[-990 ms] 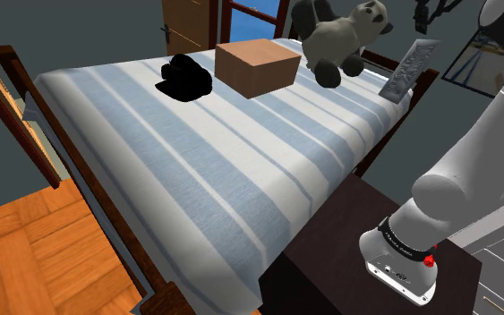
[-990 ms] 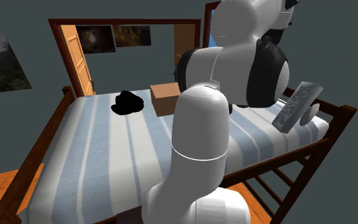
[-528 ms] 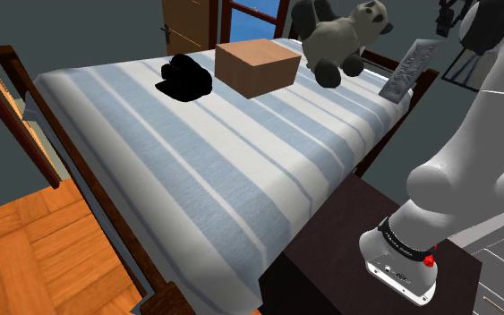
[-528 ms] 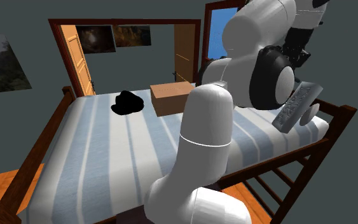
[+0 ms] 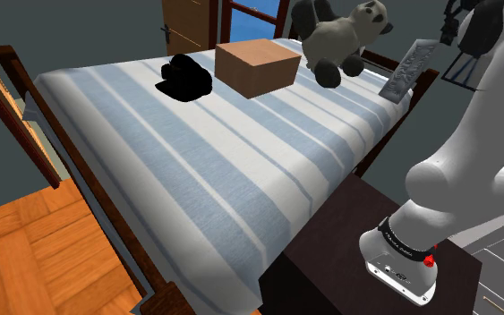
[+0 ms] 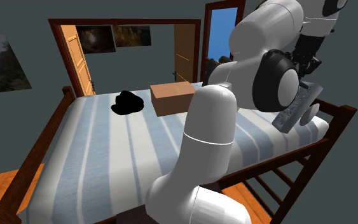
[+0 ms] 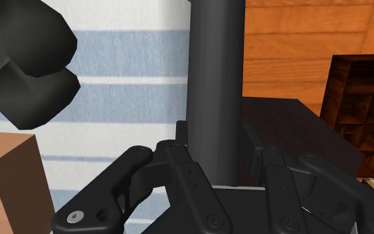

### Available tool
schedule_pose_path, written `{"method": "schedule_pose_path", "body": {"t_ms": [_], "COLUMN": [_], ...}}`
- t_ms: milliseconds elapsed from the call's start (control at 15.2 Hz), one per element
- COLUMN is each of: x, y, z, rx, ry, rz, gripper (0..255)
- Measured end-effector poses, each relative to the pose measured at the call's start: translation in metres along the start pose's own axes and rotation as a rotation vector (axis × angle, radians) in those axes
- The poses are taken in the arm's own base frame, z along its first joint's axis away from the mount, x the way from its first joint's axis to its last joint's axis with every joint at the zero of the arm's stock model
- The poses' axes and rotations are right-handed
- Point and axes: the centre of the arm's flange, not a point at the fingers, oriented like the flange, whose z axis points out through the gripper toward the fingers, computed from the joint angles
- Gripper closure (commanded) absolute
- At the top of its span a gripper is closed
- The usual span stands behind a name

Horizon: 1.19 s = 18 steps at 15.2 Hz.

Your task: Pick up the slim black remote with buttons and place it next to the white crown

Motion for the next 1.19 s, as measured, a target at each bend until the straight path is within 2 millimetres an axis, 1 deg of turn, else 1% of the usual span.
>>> {"method": "schedule_pose_path", "body": {"t_ms": [1188], "x": [-0.002], "y": [-0.008], "z": [0.094], "rx": [0.0], "ry": [0.0], "rz": [0.0], "gripper": [255]}}
